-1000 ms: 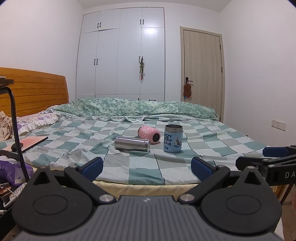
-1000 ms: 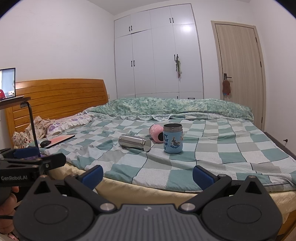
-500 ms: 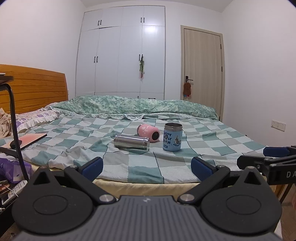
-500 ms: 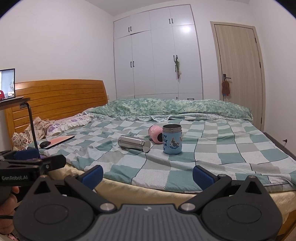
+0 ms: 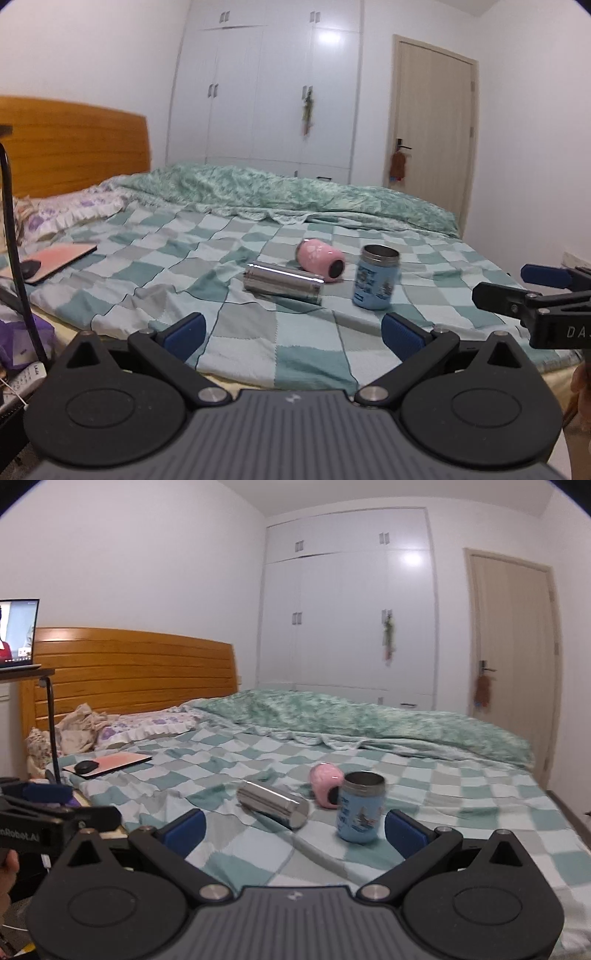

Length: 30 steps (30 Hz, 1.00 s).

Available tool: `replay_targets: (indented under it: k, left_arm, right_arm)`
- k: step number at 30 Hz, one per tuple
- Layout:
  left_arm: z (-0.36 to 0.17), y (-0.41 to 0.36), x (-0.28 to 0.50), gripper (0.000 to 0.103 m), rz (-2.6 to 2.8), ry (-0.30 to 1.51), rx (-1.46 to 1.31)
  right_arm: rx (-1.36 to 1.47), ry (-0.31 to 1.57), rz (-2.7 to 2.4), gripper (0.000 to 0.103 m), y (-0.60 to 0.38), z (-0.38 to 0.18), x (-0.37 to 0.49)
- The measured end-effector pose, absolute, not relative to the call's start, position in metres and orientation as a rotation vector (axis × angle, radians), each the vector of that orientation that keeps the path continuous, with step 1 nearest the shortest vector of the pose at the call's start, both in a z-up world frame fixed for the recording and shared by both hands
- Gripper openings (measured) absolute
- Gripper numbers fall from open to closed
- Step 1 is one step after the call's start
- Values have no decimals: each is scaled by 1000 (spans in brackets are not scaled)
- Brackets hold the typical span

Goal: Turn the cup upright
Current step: 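Reach the right gripper down to the lying pink cup and grasp it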

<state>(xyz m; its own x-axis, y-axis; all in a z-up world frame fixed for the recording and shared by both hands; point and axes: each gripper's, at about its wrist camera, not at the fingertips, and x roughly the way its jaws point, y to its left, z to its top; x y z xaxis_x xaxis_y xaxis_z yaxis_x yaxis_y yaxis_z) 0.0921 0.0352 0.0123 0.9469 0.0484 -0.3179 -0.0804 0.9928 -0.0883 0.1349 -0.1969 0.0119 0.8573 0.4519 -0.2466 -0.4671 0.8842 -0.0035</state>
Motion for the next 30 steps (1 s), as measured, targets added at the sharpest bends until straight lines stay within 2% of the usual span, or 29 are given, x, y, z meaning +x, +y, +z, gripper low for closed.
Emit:
replay_targets:
  k: [7, 14, 23, 30]
  left_arm:
    - [15, 55, 163, 103, 41, 320, -110]
    - [18, 72, 276, 103, 45, 357, -62]
    - [-6, 83, 451, 103, 45, 515, -56]
    - [-38, 86, 557, 103, 56, 699, -215]
  right_arm:
    - [-60, 348, 579, 103, -158, 7, 228]
    - [69, 336, 577, 103, -126, 13, 348]
    - [248, 304, 584, 103, -84, -12, 514]
    - [190, 337, 592, 103, -82, -37, 568]
